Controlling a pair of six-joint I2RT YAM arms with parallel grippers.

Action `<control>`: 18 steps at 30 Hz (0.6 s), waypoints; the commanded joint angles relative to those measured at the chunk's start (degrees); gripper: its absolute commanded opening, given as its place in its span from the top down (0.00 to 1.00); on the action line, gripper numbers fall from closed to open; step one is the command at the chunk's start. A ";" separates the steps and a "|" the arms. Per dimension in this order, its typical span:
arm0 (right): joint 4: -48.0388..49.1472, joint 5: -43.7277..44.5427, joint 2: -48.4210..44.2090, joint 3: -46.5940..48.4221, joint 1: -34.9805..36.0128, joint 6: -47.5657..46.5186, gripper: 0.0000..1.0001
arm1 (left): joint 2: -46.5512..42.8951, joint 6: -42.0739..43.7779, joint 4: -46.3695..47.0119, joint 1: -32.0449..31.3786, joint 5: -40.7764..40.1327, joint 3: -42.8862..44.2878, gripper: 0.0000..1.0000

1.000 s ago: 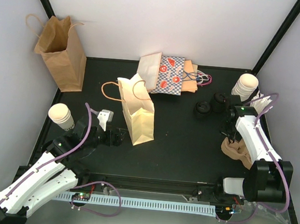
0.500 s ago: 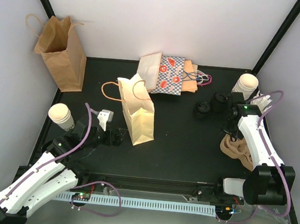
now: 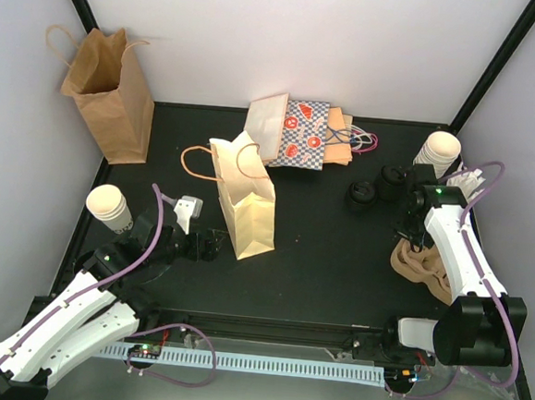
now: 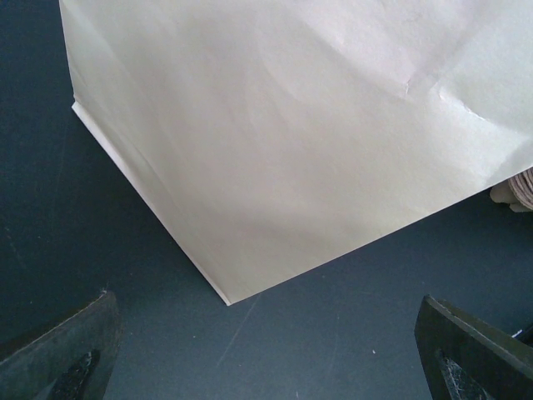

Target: Pack the takeout coffee

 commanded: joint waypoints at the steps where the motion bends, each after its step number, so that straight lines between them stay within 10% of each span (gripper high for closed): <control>1: 0.77 -0.22 -0.89 0.78 0.18 -0.77 0.83 | 0.34 0.87 0.75 -0.19 0.88 1.43 0.01; 18: -2.94 -2.76 -4.35 4.90 0.95 -5.31 0.85 | 1.20 1.04 0.96 -0.17 1.57 1.43 0.01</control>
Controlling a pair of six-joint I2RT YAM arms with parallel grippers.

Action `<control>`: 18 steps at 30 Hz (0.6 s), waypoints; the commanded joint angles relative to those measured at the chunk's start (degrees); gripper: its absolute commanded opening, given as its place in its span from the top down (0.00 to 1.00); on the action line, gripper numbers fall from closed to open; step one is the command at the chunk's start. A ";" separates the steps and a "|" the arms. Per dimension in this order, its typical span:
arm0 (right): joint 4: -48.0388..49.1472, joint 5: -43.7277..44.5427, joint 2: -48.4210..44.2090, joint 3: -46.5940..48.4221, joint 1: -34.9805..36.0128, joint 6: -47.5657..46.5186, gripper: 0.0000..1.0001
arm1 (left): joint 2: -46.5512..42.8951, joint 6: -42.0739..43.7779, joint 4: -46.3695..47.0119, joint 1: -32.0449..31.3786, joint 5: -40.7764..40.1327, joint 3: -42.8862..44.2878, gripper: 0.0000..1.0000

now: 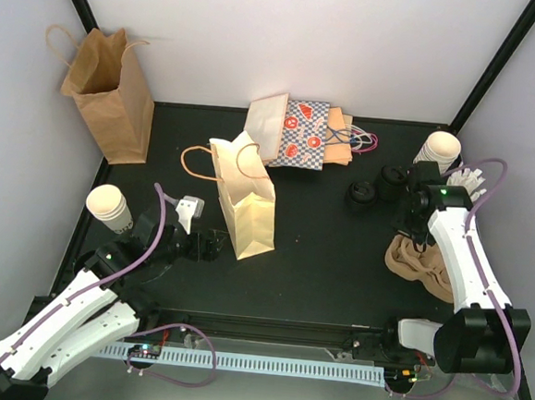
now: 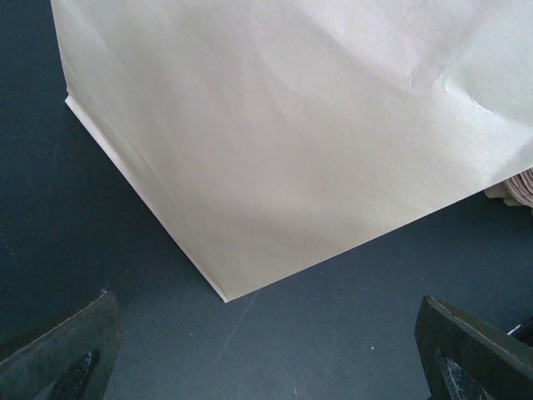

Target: Pack the takeout coffee

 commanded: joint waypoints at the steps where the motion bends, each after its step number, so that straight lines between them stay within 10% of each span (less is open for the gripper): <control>1: -1.09 -0.61 -2.93 2.82 0.65 -1.26 0.85 | 0.37 0.98 0.66 -0.11 0.92 1.43 0.01; 4: -0.24 -3.14 -2.39 2.39 0.81 -2.33 0.82 | 0.35 0.88 0.69 -0.21 0.98 1.43 0.01; 8: -0.28 -3.37 -1.67 1.63 1.21 -2.26 0.51 | 0.27 0.93 0.61 -0.18 1.00 1.41 0.01; 18: -2.14 5.54 -4.43 -1.14 1.19 6.36 0.41 | -0.21 0.69 0.54 -0.16 1.00 1.34 0.01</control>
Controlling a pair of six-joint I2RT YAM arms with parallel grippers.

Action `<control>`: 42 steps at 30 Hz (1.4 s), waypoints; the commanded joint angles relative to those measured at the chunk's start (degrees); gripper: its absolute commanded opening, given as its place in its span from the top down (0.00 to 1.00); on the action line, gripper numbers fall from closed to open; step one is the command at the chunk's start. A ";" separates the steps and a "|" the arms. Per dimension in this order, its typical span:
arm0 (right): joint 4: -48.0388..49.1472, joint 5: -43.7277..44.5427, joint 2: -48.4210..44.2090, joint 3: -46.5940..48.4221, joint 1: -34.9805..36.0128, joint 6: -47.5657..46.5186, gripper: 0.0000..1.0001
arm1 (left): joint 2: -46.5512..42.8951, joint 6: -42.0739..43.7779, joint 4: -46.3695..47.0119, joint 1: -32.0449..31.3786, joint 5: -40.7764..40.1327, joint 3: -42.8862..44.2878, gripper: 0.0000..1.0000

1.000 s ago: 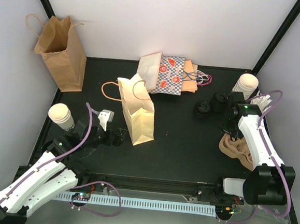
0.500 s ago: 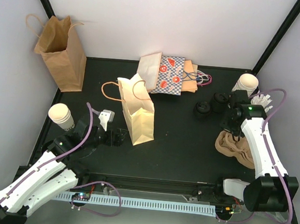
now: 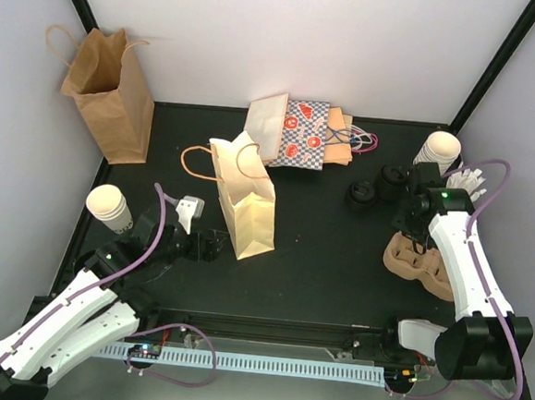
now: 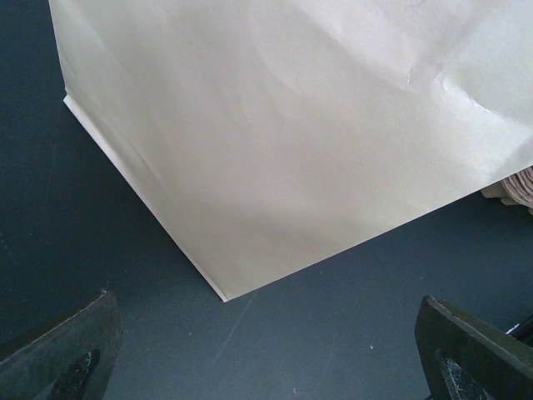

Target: Pack the takeout coffee

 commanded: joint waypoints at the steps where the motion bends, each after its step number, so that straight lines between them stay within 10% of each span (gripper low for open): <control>1: -0.54 7.45 -3.72 -3.14 0.14 7.49 0.33 | -0.22 0.77 0.58 -0.19 0.83 1.30 0.01; 9: 6.14 9.11 -8.11 -10.66 -5.25 10.77 0.35 | -0.36 1.30 0.97 -0.18 1.84 1.38 0.01; 15: 11.76 8.56 -12.89 -13.69 -9.30 7.77 0.16 | -0.31 1.77 1.34 -0.16 3.44 1.27 0.01; 42: 11.34 13.18 1.84 -13.81 -9.68 11.41 0.16 | 3.87 3.51 0.44 -0.19 6.38 2.58 0.01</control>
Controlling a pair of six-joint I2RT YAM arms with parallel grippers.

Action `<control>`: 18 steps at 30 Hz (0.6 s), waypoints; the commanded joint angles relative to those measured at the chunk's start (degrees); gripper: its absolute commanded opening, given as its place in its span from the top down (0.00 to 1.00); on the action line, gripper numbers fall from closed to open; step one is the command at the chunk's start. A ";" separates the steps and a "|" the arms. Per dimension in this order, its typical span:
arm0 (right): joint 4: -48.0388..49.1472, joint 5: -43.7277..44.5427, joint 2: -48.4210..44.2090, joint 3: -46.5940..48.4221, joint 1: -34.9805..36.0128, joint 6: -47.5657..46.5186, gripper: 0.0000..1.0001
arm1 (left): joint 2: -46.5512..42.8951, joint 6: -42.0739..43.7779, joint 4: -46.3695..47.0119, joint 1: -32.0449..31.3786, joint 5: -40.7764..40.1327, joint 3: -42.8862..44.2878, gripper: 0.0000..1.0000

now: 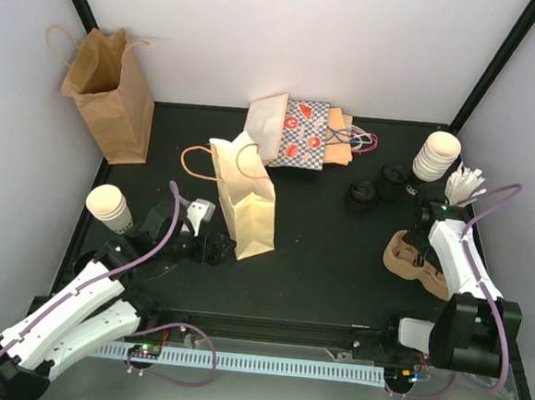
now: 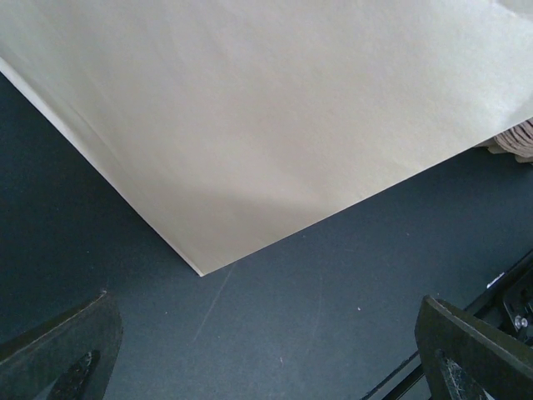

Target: Pack the takeout coffee

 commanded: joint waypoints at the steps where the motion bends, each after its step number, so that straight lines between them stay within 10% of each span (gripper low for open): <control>1: 1.77 -0.95 0.46 0.41 -0.60 -0.75 0.16 | -0.43 0.73 0.42 -0.18 0.23 2.36 0.01; 18: 5.03 -22.70 0.32 2.21 4.95 -8.43 0.25 | -0.18 0.41 0.63 -0.13 -0.82 2.17 0.01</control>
